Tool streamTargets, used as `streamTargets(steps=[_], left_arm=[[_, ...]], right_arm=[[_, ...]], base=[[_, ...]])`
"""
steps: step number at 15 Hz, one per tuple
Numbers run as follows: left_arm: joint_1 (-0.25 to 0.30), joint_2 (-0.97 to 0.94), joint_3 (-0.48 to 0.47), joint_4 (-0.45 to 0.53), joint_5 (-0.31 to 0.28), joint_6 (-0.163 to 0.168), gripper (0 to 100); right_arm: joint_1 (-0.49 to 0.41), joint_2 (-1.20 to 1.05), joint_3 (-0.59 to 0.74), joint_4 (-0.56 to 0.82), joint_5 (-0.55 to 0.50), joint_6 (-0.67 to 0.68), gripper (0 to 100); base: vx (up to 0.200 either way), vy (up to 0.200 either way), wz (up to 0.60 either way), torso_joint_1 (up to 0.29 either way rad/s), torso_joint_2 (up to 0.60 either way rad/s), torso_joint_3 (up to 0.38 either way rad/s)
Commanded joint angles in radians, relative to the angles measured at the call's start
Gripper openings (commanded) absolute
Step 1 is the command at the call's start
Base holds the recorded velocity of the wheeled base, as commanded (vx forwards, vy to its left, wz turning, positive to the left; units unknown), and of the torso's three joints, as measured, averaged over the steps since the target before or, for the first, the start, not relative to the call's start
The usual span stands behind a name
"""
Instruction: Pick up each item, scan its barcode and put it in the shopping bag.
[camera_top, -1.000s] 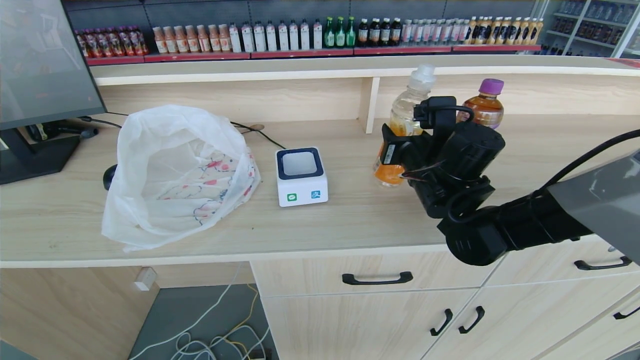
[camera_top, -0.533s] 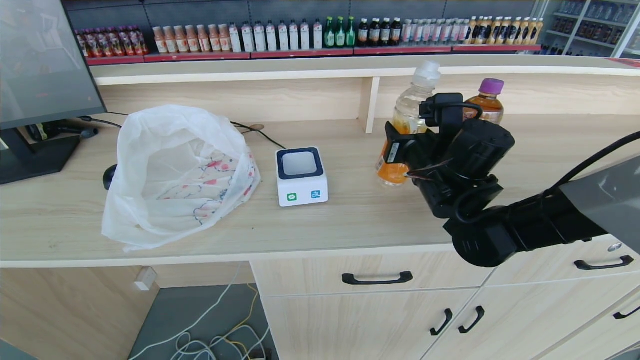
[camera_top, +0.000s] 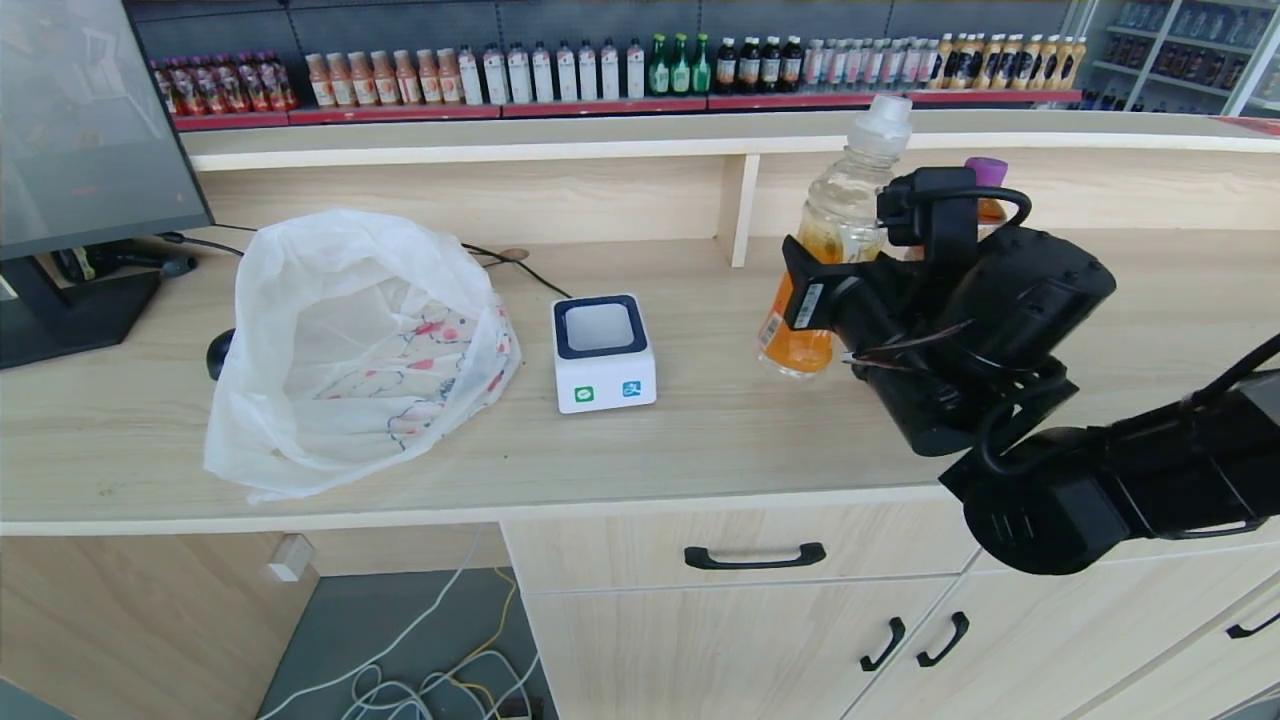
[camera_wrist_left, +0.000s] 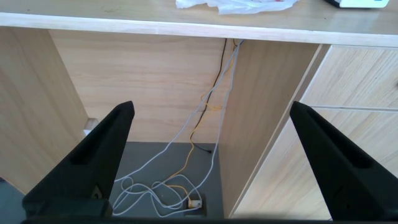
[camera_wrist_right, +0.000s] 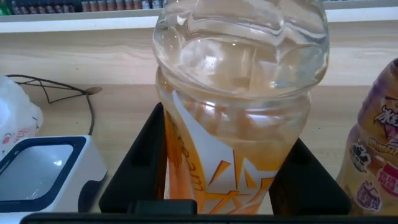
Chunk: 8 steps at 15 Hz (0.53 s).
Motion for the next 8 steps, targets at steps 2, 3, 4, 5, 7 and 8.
streamTargets(steps=[2, 3, 4, 5, 7, 8], left_arm=[[0.0, 0.0, 0.0, -0.001, 0.001, 0.0, 100], [0.0, 0.0, 0.0, -0.001, 0.001, 0.0, 100], [0.0, 0.0, 0.0, -0.001, -0.001, 0.0, 100], [0.0, 0.0, 0.0, -0.001, 0.001, 0.0, 100], [0.0, 0.0, 0.0, -0.001, 0.001, 0.0, 100], [0.0, 0.0, 0.0, -0.001, 0.001, 0.0, 100]], right_arm=[[0.083, -0.126, 0.1, 0.002, -0.007, 0.017, 0], [0.104, -0.16, 0.14, 0.002, -0.006, 0.02, 0], [0.121, -0.191, 0.176, 0.002, -0.001, 0.021, 0], [0.145, -0.223, 0.209, 0.004, 0.0, 0.026, 0], [0.219, -0.274, 0.249, 0.008, -0.001, 0.057, 0], [0.257, -0.294, 0.275, 0.01, -0.001, 0.057, 0]], base=[[0.0, 0.0, 0.0, 0.0, 0.0, 0.0], [0.0, 0.0, 0.0, 0.0, 0.0, 0.0], [0.0, 0.0, 0.0, 0.0, 0.0, 0.0], [0.0, 0.0, 0.0, 0.0, 0.0, 0.0], [0.0, 0.0, 0.0, 0.0, 0.0, 0.0], [0.0, 0.0, 0.0, 0.0, 0.0, 0.0]])
